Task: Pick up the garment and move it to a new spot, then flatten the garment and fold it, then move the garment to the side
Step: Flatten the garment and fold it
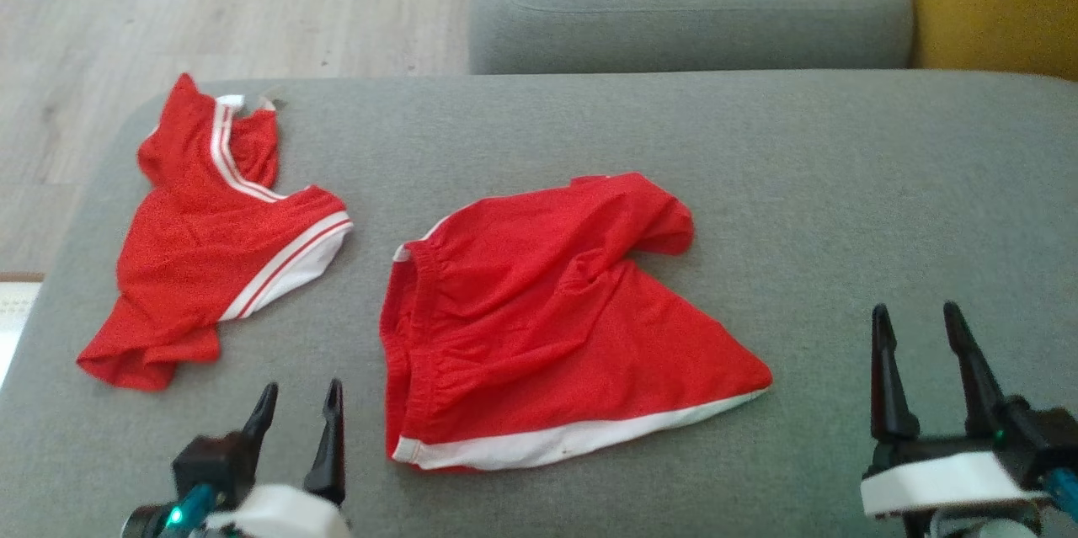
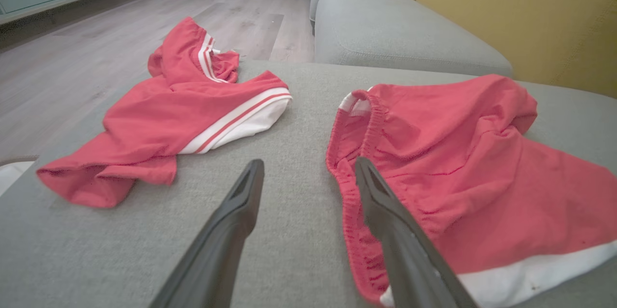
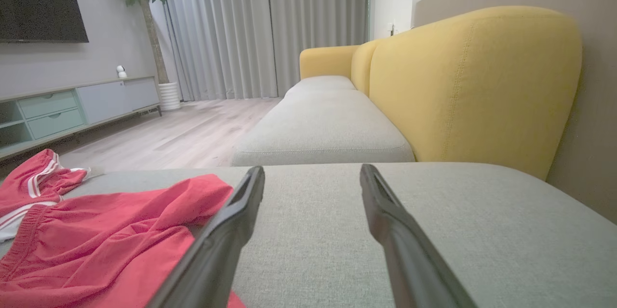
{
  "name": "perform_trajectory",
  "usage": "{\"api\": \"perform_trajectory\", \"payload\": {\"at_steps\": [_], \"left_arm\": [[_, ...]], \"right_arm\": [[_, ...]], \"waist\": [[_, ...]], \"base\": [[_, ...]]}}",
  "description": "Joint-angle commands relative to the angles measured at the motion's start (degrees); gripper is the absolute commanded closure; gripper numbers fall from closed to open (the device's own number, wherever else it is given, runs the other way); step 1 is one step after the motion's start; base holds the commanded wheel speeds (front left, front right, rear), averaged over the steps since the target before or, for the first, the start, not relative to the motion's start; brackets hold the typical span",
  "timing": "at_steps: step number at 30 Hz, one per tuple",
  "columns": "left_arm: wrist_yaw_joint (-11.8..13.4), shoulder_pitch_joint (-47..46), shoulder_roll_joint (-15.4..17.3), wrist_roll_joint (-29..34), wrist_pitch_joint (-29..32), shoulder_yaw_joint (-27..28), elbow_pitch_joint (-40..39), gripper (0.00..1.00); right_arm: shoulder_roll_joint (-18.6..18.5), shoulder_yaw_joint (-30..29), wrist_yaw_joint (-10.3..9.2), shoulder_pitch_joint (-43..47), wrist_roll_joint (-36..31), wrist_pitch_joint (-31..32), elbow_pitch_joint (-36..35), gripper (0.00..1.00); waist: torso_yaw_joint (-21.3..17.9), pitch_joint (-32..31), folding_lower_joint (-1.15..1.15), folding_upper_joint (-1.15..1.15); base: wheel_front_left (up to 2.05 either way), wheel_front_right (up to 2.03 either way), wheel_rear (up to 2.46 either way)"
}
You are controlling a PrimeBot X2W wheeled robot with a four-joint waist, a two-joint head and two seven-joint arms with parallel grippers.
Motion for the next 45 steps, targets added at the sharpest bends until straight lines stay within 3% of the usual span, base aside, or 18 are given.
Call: {"api": "perform_trajectory", "payload": {"at_steps": [1, 9, 19, 29, 34, 38, 39, 45], "left_arm": [[-0.4, -2.19, 1.16, 0.66, -0.7, 2.86, -1.97, 0.0], [-10.18, 4.89, -2.55, 7.17, -0.71, 11.29, -2.6, 0.0], [-17.48, 5.57, -7.8, 13.21, -0.71, 17.34, -1.35, 0.0], [-21.06, 6.1, -10.99, 16.88, -0.71, 21.23, 0.73, 0.0], [-21.85, 6.04, -11.27, 17.02, 0.58, 20.67, 3.54, 0.0], [-20.89, 5.51, -10.47, 16.11, 10.12, 20.53, 2.37, 0.0], [-20.89, 5.51, -10.47, 16.11, 10.12, 20.53, 2.37, 0.0], [-21.62, 4.46, -8.99, 15.5, 22.49, 18.21, -0.02, 0.0]], "right_arm": [[-0.39, 1.08, 0.44, -0.53, -0.28, -0.37, -1.42, 0.0], [-0.39, 1.65, 0.44, 1.59, 0.79, -0.37, 1.92, 0.0], [-0.39, 2.78, 0.44, 0.99, 0.6, -0.37, 3.91, 0.0], [-0.39, 3.39, 0.44, 0.58, 1.14, -0.37, 5.23, 0.0], [-0.39, 6.56, 0.44, -0.65, 1.15, 0.55, 7.04, 0.0], [-1.67, 12.44, 0.44, -3.98, 0.18, 10.66, 8.57, 0.0], [-1.67, 12.44, 0.44, -3.98, 0.18, 10.66, 8.57, 0.0], [-5.95, 20.45, 0.44, -10.81, 1.11, 26.46, 12.67, 0.0]], "waist": [[0.9, -0.41, 0.0, 0.0], [1.41, -0.74, 0.0, 0.0], [-0.46, -0.36, 0.0, 0.0], [-1.39, -0.67, 0.0, 0.0], [-1.62, -0.9, 0.0, 0.0], [-2.07, -0.48, 0.0, 0.0], [-2.07, -0.48, 0.0, 0.0], [-2.07, 0.89, 0.0, 0.0]], "base": [[0.0, 0.0, 0.0], [0.0, 0.0, 0.0], [0.0, 0.0, 0.0], [0.0, 0.0, 0.0], [0.0, 0.0, 0.0], [0.0, 0.0, 0.0], [0.0, 0.0, 0.0], [0.0, 0.0, 0.0]]}}
